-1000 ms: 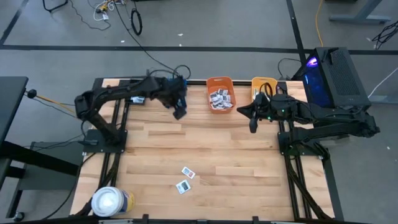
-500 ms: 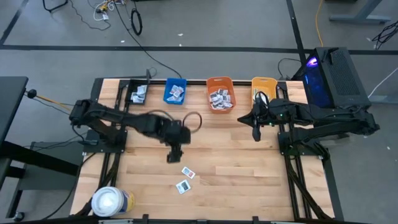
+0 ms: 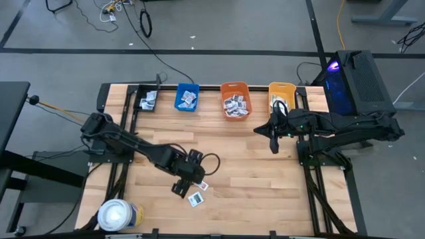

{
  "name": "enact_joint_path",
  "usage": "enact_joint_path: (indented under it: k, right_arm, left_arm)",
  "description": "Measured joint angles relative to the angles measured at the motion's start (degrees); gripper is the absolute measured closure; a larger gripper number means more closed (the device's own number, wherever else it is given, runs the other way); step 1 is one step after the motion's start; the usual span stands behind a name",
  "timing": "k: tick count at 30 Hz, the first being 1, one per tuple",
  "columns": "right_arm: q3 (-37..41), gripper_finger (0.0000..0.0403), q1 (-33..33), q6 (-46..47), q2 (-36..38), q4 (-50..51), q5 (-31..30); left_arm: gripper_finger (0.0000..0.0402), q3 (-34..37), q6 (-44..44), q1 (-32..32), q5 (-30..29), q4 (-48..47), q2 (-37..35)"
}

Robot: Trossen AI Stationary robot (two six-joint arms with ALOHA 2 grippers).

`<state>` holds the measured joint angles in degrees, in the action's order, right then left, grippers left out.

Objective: Pick & Place First Aid Supplies
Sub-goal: Put the ointment pack into the blue bin

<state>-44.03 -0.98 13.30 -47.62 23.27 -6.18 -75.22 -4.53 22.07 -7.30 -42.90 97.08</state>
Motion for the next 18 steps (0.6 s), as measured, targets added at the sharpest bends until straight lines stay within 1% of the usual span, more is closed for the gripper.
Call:
enact_joint_path:
  k: [5, 10, 18]
  right_arm:
    - [0.0, 0.0398, -0.4, 1.5, 0.0, 0.0, -1.8]
    - [0.0, 0.0398, -0.8, 1.4, 0.0, 0.2, -1.9]
    - [0.0, 0.0398, -0.8, 1.3, 0.0, 1.0, -1.9]
  left_arm:
    - [0.0081, 0.0, -3.6, 0.5, 4.2, 3.6, 3.2]
    - [0.0081, 0.0, -4.4, 0.4, 3.4, 5.5, 6.6]
    - [0.0081, 0.0, -4.9, 0.4, 3.5, 5.0, 12.4]
